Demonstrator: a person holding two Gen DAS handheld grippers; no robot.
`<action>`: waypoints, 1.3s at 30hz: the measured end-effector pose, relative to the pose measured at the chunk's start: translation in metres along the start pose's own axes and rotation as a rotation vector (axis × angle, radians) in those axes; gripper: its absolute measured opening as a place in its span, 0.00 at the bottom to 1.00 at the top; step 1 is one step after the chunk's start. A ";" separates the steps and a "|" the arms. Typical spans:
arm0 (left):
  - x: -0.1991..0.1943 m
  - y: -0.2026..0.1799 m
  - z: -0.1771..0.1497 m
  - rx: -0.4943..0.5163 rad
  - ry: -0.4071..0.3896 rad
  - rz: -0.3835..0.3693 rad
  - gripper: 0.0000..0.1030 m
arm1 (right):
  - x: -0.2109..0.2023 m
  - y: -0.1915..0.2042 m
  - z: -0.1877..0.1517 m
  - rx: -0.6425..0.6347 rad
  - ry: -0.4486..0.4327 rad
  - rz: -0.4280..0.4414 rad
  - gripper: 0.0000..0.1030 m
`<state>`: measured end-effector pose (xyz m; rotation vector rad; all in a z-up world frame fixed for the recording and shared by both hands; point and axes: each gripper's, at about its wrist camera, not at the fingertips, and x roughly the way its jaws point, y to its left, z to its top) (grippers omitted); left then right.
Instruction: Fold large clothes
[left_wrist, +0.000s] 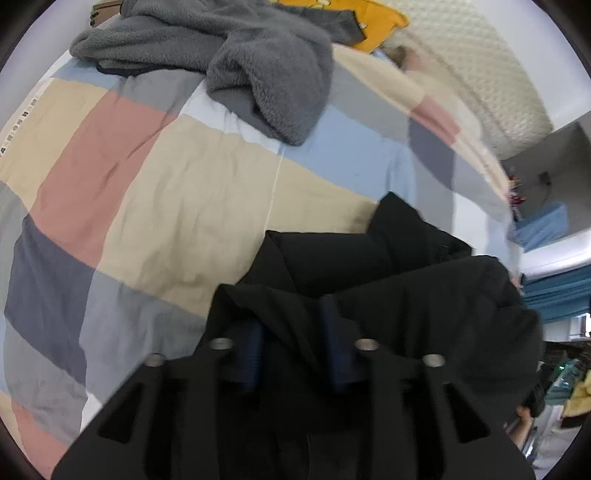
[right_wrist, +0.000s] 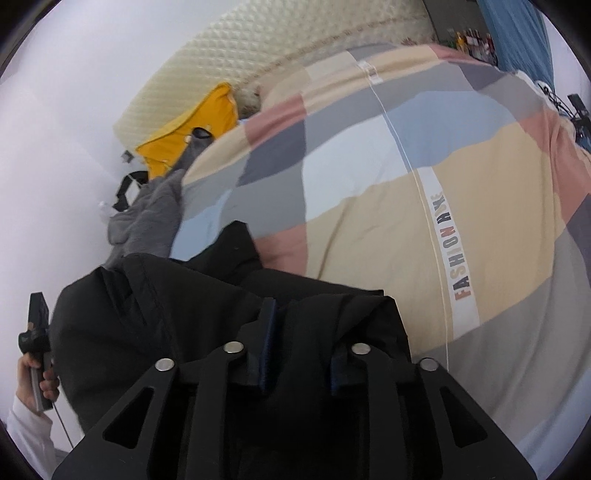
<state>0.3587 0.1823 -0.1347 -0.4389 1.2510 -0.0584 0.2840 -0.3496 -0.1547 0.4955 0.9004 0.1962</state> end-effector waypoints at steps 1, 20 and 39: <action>-0.008 0.000 -0.004 0.015 0.005 0.016 0.70 | -0.006 0.000 -0.001 0.004 -0.006 0.016 0.40; -0.122 -0.150 -0.045 0.322 -0.394 -0.081 0.79 | -0.126 0.141 0.027 -0.255 -0.388 -0.035 0.84; 0.071 -0.134 -0.039 0.355 -0.351 0.200 0.80 | 0.082 0.136 -0.024 -0.393 -0.108 -0.166 0.89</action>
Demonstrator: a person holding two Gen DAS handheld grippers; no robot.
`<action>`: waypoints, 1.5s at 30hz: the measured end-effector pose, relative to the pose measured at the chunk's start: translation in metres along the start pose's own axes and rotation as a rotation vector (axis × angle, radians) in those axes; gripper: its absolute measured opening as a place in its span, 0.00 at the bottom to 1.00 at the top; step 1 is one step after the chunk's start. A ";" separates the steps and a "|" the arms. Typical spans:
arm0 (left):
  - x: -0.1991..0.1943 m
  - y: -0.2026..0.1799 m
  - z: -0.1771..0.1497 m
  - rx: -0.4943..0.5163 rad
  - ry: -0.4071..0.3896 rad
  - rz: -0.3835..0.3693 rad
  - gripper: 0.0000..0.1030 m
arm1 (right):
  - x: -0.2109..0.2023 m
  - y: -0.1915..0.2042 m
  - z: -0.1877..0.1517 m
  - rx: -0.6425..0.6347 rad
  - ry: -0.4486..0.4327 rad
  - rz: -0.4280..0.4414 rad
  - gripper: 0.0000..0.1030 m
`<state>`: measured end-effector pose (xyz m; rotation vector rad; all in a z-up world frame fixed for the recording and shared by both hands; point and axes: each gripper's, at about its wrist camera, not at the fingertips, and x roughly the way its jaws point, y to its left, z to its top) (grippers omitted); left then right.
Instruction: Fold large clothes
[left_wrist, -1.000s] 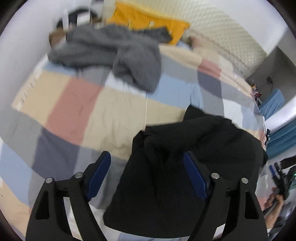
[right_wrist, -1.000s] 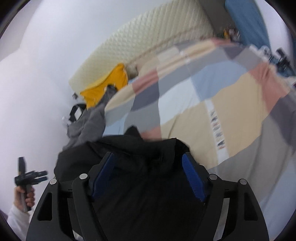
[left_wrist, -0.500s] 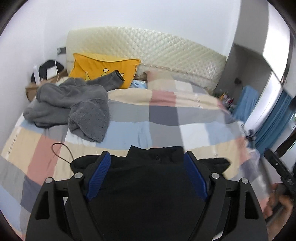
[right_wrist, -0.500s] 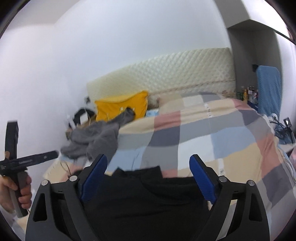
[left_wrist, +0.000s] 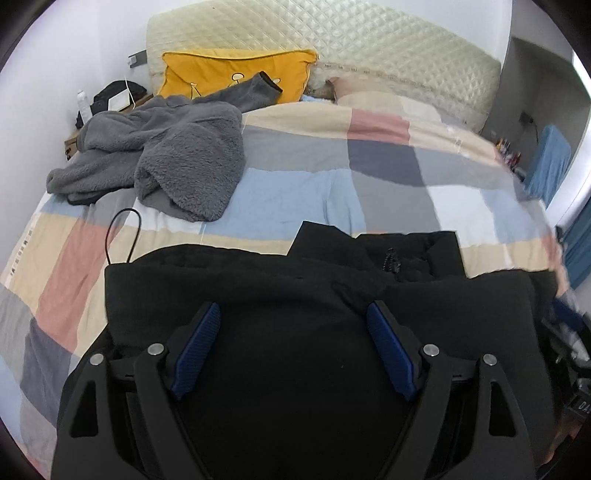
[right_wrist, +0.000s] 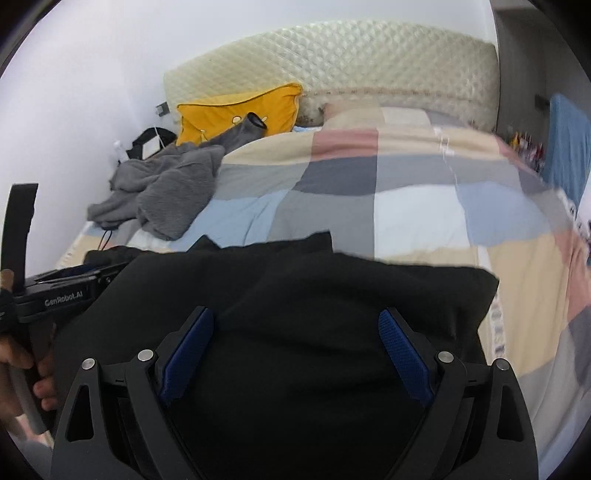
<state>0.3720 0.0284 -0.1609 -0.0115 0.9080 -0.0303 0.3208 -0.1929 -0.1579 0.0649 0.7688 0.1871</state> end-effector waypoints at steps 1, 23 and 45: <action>0.003 -0.001 0.000 0.005 0.006 0.010 0.80 | 0.008 0.000 0.000 0.004 0.007 -0.008 0.90; -0.011 0.001 -0.035 0.047 -0.094 0.038 0.81 | 0.013 -0.006 -0.025 0.032 0.021 -0.015 0.99; -0.020 0.047 -0.064 0.024 -0.108 0.075 0.96 | 0.002 -0.044 -0.053 0.015 -0.047 -0.174 0.99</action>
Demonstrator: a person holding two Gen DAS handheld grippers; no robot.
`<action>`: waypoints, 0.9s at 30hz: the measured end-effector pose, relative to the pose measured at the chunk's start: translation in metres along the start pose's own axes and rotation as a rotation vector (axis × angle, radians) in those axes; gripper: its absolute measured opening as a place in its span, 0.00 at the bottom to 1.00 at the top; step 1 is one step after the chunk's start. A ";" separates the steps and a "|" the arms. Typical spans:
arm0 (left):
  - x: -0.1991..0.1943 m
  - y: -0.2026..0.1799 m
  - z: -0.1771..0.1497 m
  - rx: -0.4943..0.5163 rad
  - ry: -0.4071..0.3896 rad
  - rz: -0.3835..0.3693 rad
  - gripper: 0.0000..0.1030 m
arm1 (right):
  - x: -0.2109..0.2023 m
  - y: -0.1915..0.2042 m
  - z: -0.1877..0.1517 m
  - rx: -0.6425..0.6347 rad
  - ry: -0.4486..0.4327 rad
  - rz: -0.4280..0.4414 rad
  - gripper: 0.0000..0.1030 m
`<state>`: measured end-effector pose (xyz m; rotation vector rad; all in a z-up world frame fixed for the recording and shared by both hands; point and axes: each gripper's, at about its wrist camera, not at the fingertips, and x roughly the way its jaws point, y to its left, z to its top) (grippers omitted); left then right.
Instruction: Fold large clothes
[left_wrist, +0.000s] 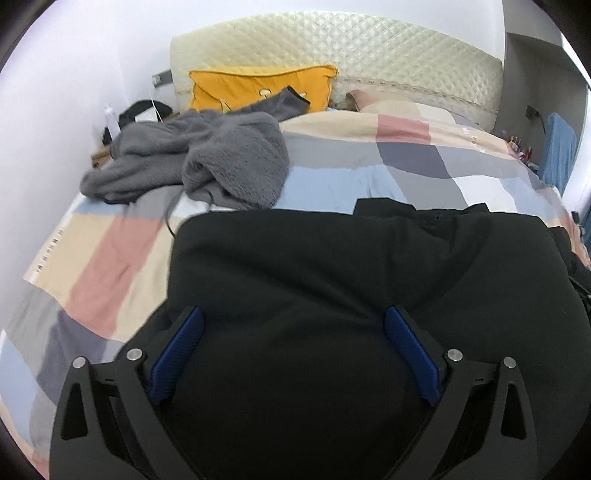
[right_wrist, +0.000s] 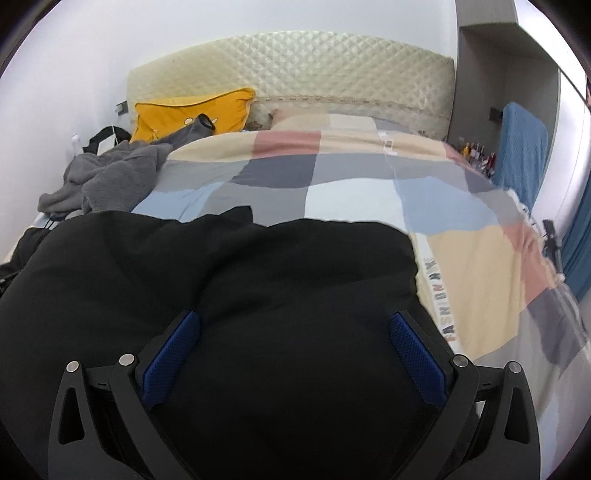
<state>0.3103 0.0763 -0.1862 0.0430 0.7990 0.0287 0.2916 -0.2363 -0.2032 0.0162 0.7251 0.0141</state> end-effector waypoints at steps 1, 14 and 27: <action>0.000 -0.002 0.000 0.003 -0.004 -0.002 0.96 | 0.000 0.000 -0.002 0.003 0.000 0.002 0.99; -0.024 -0.012 0.000 0.023 -0.066 -0.013 1.00 | -0.019 0.006 0.000 0.043 0.010 -0.053 0.99; -0.145 -0.047 0.036 0.004 -0.225 -0.133 1.00 | -0.146 0.006 0.059 0.098 -0.243 -0.013 1.00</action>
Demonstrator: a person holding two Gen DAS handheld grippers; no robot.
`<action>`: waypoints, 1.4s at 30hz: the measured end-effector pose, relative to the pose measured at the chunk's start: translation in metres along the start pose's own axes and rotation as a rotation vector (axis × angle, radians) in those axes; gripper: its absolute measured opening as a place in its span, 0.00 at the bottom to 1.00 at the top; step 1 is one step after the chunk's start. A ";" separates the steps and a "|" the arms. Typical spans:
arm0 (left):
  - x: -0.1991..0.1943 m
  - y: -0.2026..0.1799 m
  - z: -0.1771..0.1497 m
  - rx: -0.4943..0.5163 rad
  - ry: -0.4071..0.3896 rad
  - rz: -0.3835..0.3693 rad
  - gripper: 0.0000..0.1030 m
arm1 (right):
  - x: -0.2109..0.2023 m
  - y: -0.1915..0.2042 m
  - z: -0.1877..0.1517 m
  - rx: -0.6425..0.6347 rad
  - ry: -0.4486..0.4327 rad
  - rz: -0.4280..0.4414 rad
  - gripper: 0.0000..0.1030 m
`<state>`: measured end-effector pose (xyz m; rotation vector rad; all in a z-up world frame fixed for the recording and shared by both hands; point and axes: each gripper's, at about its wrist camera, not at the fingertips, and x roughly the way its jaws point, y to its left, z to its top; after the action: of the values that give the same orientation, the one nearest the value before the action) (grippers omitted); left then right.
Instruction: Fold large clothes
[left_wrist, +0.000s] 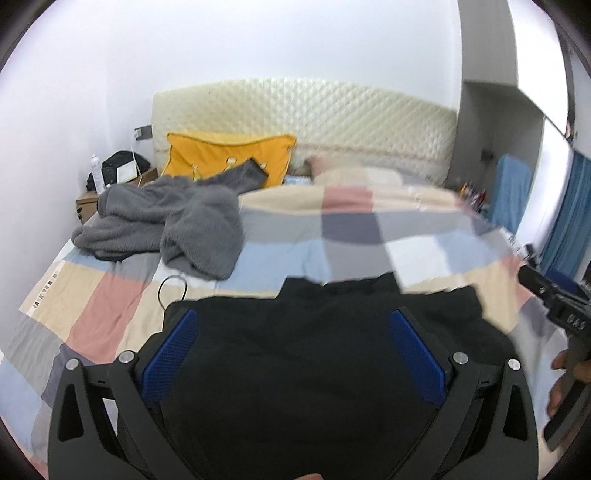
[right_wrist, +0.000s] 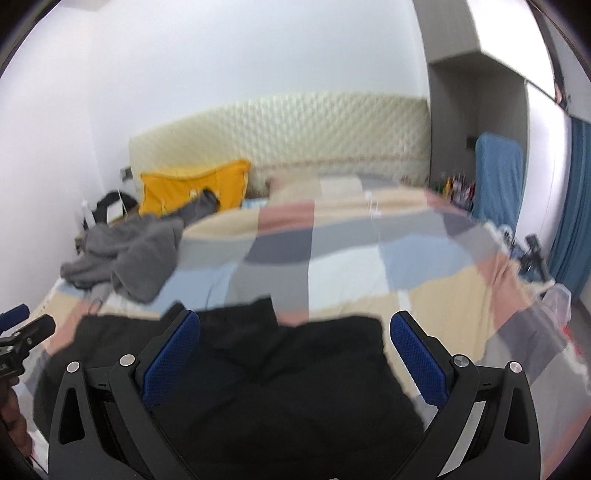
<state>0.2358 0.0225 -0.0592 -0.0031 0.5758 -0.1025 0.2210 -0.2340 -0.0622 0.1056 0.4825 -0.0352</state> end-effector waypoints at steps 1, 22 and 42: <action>-0.008 -0.004 0.005 0.001 -0.007 -0.002 1.00 | -0.011 -0.002 0.006 0.011 -0.014 0.005 1.00; -0.221 -0.069 0.025 0.137 -0.214 -0.078 1.00 | -0.266 0.007 0.049 0.023 -0.421 0.110 1.00; -0.306 -0.063 -0.022 0.104 -0.257 -0.078 1.00 | -0.334 0.031 -0.025 0.013 -0.331 0.109 1.00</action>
<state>-0.0371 -0.0094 0.0904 0.0620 0.3132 -0.2048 -0.0844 -0.1979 0.0739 0.1358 0.1458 0.0511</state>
